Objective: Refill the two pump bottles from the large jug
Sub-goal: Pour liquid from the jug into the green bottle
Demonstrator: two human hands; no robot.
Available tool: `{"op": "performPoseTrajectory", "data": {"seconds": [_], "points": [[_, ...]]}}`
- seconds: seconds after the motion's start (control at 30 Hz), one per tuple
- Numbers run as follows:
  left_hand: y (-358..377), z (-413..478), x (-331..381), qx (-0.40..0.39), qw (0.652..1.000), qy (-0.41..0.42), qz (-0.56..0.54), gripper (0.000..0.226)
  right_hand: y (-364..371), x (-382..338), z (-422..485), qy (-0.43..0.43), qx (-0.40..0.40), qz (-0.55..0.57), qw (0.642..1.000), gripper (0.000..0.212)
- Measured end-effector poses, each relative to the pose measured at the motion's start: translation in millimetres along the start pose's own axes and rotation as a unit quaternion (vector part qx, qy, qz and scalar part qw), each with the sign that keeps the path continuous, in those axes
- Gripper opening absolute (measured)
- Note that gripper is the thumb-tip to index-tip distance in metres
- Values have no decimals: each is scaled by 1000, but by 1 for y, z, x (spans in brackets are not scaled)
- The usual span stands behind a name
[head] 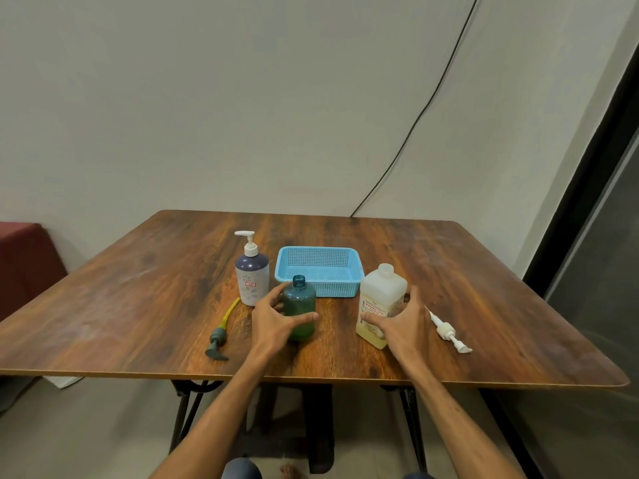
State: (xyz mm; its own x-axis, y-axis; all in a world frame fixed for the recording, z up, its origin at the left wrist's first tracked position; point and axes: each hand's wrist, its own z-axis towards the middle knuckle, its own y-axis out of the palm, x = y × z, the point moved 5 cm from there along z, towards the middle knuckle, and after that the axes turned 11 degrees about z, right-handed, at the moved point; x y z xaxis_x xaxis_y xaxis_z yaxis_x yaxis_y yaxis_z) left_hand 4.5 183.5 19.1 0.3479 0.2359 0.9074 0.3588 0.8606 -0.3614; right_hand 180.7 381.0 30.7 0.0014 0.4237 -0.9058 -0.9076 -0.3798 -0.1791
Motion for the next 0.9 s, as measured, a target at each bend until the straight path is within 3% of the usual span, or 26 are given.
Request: {"op": "performPoseTrajectory", "data": {"seconds": [0.6,0.7,0.77,0.9], "points": [[9,-2,-17,-37,999,14,34,101,5,9,-11,24,-16,40,999,105],[8,-6,-13,-46,998,23,31,106,2,7,-19,27,14,42,999,109],[6,-12,-9,-47,998,32,28,106,-4,-2,-28,5,65,23,998,102],[-9,-24,0,-16,997,67,21,97,-10,-43,-61,-121,170,22,978,65]]}}
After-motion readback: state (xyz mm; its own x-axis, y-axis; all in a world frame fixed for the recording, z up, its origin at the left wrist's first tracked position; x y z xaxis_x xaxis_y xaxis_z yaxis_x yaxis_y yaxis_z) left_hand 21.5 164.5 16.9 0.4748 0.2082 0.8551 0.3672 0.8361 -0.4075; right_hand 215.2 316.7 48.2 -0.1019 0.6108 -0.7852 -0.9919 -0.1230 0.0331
